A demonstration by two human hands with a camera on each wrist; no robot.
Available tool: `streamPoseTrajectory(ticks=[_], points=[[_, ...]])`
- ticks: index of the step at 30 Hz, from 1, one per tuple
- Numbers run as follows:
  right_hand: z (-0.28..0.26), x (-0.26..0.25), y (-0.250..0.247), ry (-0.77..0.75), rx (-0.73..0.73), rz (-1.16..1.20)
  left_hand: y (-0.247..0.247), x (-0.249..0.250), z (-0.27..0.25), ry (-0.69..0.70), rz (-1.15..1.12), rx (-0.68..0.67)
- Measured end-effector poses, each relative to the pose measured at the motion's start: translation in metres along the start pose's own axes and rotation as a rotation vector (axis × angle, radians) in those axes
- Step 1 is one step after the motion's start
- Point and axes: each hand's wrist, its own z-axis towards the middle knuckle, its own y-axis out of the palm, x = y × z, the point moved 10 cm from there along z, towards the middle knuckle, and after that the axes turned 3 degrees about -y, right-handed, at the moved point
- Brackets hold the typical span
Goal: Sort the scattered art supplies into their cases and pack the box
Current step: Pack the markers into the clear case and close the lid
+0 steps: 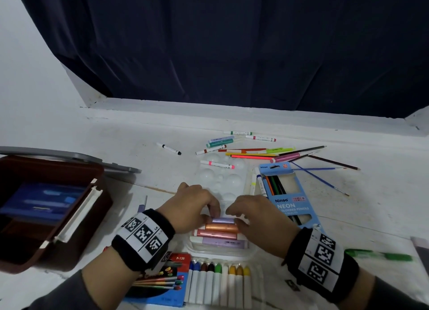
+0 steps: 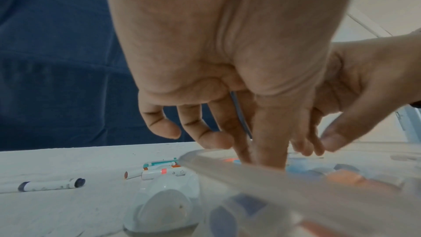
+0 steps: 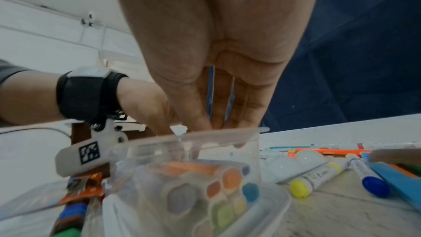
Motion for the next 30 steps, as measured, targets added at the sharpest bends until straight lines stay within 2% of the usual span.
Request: streamPoseTrajectory(ticks=[4, 9, 13, 17, 22, 30], points=[[-0.003, 0.015, -0.030, 0.046, 0.162, 0.171, -0.001, 0.000, 0.000, 0.065, -0.082, -0.004], [0.002, 0.059, -0.065, 0.142, 0.221, 0.108, -0.015, -0.005, 0.011, 0.058, -0.287, -0.025], [0.017, 0.105, -0.090, 0.196, 0.183, -0.039, -0.057, -0.011, 0.042, 0.081, -0.348, 0.167], [0.040, 0.160, -0.102, 0.285, 0.096, -0.178, -0.084, -0.039, 0.091, -0.020, -0.360, 0.317], [0.061, 0.213, -0.104, 0.420, -0.050, -0.285, -0.073, -0.080, 0.153, -0.151, -0.183, 0.229], [0.091, 0.250, -0.084, 0.446, -0.216, -0.427, -0.051, -0.119, 0.207, -0.235, 0.027, 0.067]])
